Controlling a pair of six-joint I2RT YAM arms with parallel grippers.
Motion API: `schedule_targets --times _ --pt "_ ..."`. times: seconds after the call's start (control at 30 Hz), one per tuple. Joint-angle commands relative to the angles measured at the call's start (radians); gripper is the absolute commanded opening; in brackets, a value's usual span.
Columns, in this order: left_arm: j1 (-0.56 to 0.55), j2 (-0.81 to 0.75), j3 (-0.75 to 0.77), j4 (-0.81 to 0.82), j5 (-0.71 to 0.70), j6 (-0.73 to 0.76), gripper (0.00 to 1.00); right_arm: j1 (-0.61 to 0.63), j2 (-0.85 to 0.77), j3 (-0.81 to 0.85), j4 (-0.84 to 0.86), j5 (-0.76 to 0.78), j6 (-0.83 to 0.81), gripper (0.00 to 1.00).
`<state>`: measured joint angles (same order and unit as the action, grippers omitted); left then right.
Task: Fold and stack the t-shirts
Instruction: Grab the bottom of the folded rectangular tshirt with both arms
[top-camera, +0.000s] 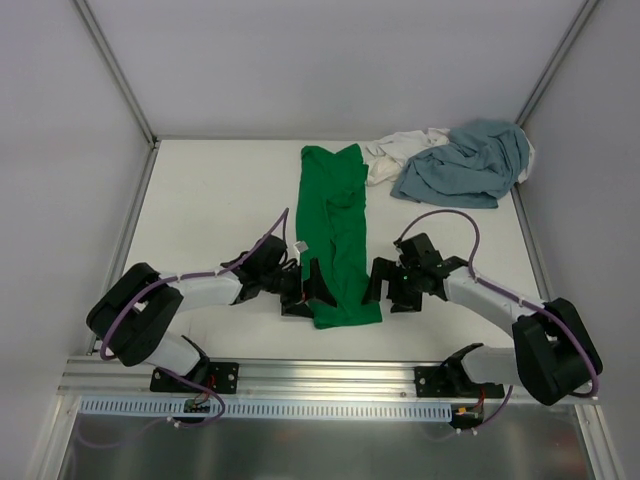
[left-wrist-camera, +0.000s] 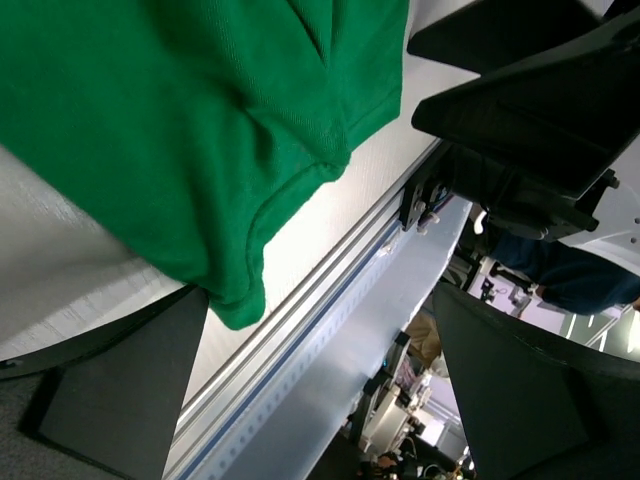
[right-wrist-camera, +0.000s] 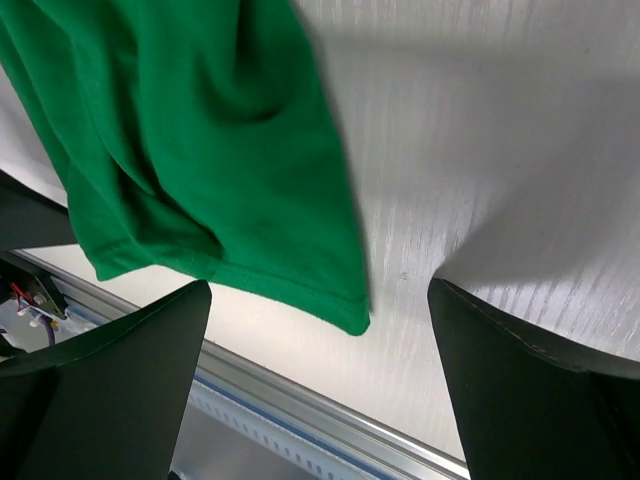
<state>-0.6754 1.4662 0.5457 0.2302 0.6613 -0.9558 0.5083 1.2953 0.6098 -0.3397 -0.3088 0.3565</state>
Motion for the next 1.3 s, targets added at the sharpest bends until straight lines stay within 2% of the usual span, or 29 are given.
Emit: schedule_targets --times 0.0,0.33,0.7,1.07,1.13,1.2,1.23,1.27 --pt "-0.013 0.000 0.028 -0.015 -0.035 0.035 0.99 -0.005 -0.066 -0.039 -0.031 0.013 0.021 0.97" --pt "-0.026 0.020 0.020 -0.035 -0.048 0.052 0.99 -0.050 -0.169 -0.157 -0.039 0.011 0.056 0.96" --pt "-0.059 0.023 -0.092 0.170 -0.089 -0.018 0.99 -0.047 -0.008 -0.301 0.386 -0.113 0.167 0.95" --pt "-0.067 0.040 -0.081 0.185 -0.126 -0.015 0.98 -0.047 -0.028 -0.303 0.347 -0.104 0.160 0.93" --pt "-0.069 0.043 -0.076 0.187 -0.124 -0.015 0.89 -0.047 -0.036 -0.300 0.344 -0.098 0.159 0.93" --pt "-0.070 0.051 -0.079 0.199 -0.112 -0.017 0.71 -0.048 -0.037 -0.298 0.344 -0.098 0.156 0.88" --pt "-0.070 0.054 -0.079 0.211 -0.103 -0.017 0.56 -0.047 -0.039 -0.297 0.344 -0.099 0.156 0.80" --pt "-0.072 0.057 -0.078 0.212 -0.101 -0.017 0.51 -0.047 -0.039 -0.297 0.344 -0.102 0.154 0.72"
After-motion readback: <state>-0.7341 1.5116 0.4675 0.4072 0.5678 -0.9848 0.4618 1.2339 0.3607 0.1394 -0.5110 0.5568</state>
